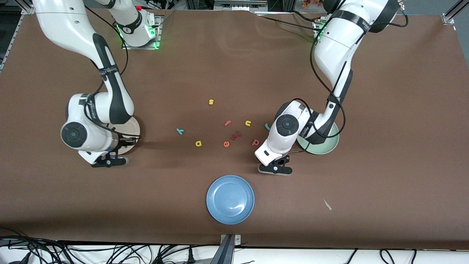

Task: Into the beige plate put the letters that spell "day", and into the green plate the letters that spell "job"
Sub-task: 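Grasp green d with the right gripper while the left gripper grasps blue o, then drop d on the white plate while the left gripper drops o on green plate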

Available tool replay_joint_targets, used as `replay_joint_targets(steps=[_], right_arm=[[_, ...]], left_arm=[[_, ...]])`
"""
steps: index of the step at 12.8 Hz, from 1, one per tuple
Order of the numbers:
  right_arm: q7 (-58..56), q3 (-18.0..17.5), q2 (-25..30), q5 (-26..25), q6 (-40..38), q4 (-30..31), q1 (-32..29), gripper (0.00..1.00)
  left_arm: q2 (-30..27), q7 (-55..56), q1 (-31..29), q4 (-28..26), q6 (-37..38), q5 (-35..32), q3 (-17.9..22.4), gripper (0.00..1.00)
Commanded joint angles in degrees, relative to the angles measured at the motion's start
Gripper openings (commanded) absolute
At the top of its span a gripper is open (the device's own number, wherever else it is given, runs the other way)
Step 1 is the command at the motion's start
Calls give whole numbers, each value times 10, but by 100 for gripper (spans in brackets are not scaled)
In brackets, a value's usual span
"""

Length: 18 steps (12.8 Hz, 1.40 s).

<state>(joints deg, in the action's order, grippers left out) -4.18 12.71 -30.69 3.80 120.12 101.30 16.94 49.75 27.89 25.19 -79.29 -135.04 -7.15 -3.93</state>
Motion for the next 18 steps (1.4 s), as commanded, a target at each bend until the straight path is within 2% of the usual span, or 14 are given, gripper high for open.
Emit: replay_joint_targets(steps=[1, 4, 5, 6, 7, 8, 11, 12, 13, 16, 18], right_arm=[[-51, 20, 49, 9, 39, 83, 3, 0], [-62, 21, 75, 9, 133, 164, 3, 0], [-85, 23, 87, 9, 155, 178, 3, 2], [-104, 29, 92, 10, 154, 180, 3, 8], [-101, 30, 93, 16, 153, 179, 3, 57], [-94, 28, 94, 23, 152, 173, 5, 100], [-87, 25, 99, 29, 74, 138, 5, 100], [-82, 24, 99, 48, 58, 126, 8, 100], [-59, 14, 99, 69, 45, 116, 13, 100], [56, -41, 99, 72, 24, 102, 18, 100], [68, -64, 98, 68, 26, 101, 20, 100]], left_arm=[[-46, 8, -2, -11, 68, -16, -1, 0], [-87, 1, -8, -11, 186, -16, -1, 0], [-97, 1, -8, -14, 217, -16, 0, 0], [-110, 0, -8, -23, 241, -16, 0, 0], [-122, 0, -10, -34, 262, -16, 0, 0], [-134, 0, -15, -49, 281, -18, 0, 0], [-180, -1, -30, -129, 290, -52, -1, 0], [-189, -1, -33, -146, 290, -52, -2, 0], [-199, -2, -47, -163, 290, -52, -4, 0], [-215, -37, -97, -205, 281, -45, -25, 0], [-228, -38, -108, -255, 233, -45, -32, 0]])
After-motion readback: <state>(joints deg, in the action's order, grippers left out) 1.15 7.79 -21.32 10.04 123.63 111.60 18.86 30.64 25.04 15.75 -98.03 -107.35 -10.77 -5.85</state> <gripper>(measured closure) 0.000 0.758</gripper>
